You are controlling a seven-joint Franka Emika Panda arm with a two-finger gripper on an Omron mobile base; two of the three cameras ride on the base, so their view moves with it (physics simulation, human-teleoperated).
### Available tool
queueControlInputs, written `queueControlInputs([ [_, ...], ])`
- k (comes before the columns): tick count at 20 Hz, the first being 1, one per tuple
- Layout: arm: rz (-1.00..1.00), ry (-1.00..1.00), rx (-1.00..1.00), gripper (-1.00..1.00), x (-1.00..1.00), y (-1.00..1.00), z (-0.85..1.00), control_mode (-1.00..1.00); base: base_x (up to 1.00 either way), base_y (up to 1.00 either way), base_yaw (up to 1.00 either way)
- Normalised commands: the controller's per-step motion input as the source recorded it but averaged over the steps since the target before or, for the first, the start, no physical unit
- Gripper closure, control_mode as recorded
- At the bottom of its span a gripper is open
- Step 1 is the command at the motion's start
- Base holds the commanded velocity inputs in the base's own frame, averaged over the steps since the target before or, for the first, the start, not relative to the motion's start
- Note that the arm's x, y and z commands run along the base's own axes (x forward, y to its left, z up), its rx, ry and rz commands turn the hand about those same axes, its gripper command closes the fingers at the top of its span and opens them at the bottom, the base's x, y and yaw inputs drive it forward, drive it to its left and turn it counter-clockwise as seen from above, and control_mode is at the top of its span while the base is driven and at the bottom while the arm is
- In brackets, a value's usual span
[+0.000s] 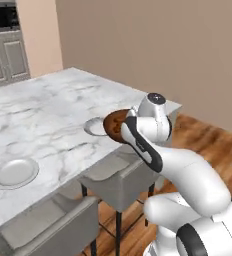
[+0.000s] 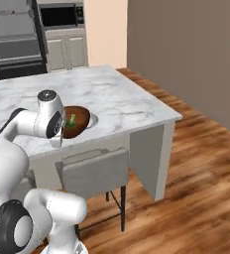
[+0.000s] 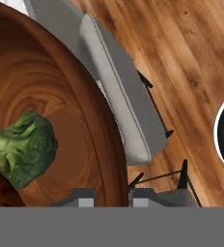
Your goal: Pick the chicken drumstick and broccoli from their plates and place them in the bowl. Then put the bowl in the fridge.
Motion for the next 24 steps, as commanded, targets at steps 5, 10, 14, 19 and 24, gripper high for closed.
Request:
queueControlInputs([
  [5,0.00,0.00,0.00,1.00,0.00,0.00,0.00,1.00,0.00,-0.07,-0.83],
  [10,0.00,0.00,0.00,1.00,0.00,0.00,0.00,1.00,0.00,-0.07,-0.87],
  [14,0.00,0.00,0.00,1.00,0.00,0.00,0.00,1.00,0.11,-0.04,-0.80],
  [19,0.00,0.00,0.00,1.00,0.00,0.00,0.00,1.00,0.63,0.22,-0.44],
  [24,0.00,0.00,0.00,1.00,0.00,0.00,0.00,1.00,0.88,0.40,-0.07],
])
